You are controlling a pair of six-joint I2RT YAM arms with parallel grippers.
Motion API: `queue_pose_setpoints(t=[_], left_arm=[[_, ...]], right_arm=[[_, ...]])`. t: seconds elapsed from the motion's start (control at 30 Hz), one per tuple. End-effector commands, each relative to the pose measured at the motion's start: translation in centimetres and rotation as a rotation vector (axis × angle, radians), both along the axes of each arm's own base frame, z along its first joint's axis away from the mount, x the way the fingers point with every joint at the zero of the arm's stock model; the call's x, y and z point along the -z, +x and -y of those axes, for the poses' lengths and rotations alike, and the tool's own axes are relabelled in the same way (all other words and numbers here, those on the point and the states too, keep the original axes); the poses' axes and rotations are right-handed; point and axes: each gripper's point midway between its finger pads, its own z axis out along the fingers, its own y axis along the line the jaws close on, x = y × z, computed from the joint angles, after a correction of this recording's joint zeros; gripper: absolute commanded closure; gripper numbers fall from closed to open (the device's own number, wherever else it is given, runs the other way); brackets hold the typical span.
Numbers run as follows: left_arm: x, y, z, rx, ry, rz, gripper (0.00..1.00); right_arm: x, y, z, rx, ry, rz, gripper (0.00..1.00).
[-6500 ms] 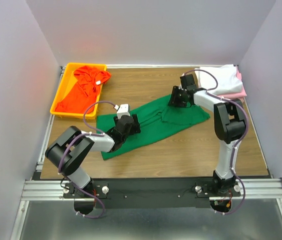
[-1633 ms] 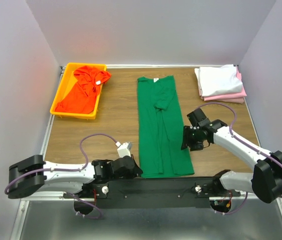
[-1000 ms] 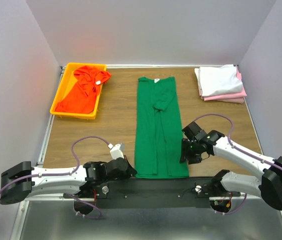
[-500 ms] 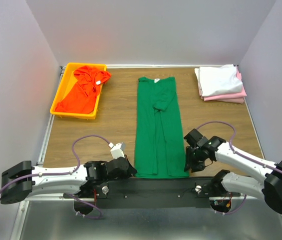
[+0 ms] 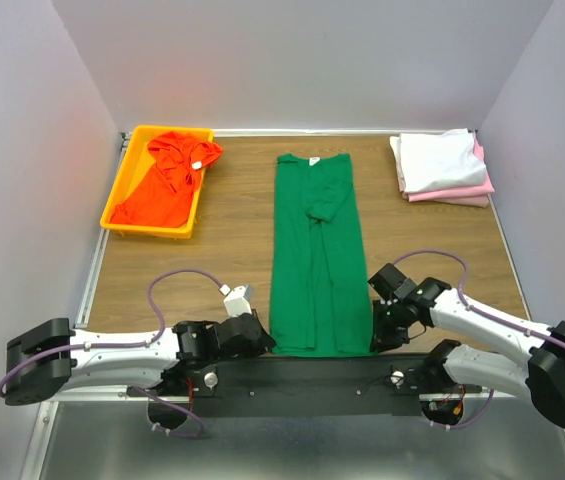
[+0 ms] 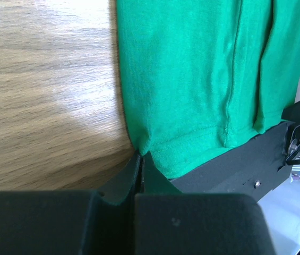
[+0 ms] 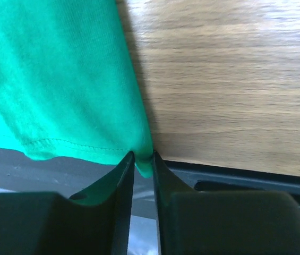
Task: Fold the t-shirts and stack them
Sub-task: Fold the tshirt
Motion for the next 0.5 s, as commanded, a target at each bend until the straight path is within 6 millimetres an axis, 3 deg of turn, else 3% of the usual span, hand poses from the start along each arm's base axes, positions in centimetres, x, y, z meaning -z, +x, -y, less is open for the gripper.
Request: queue_pose_setpoints(t=[0.0,0.17,0.47], left_arm=[[-0.2,0.7,0.0,-0.017,0.006,0.03,1.0],[-0.5,0.9,0.3,-0.022,-0.01,0.037,1.0],[-2.6,3.0,0.9,-0.104,-0.022,0.113,1.0]], right_arm=[[0.3,-0.8,-0.6,-0.019,0.046,-0.018,0.77],[-0.7,0.0,-1.3,-0.025,0.077,0.017,0.99],[-3.4,2.7,-1.8,-0.014,0.068,0.13,1.0]])
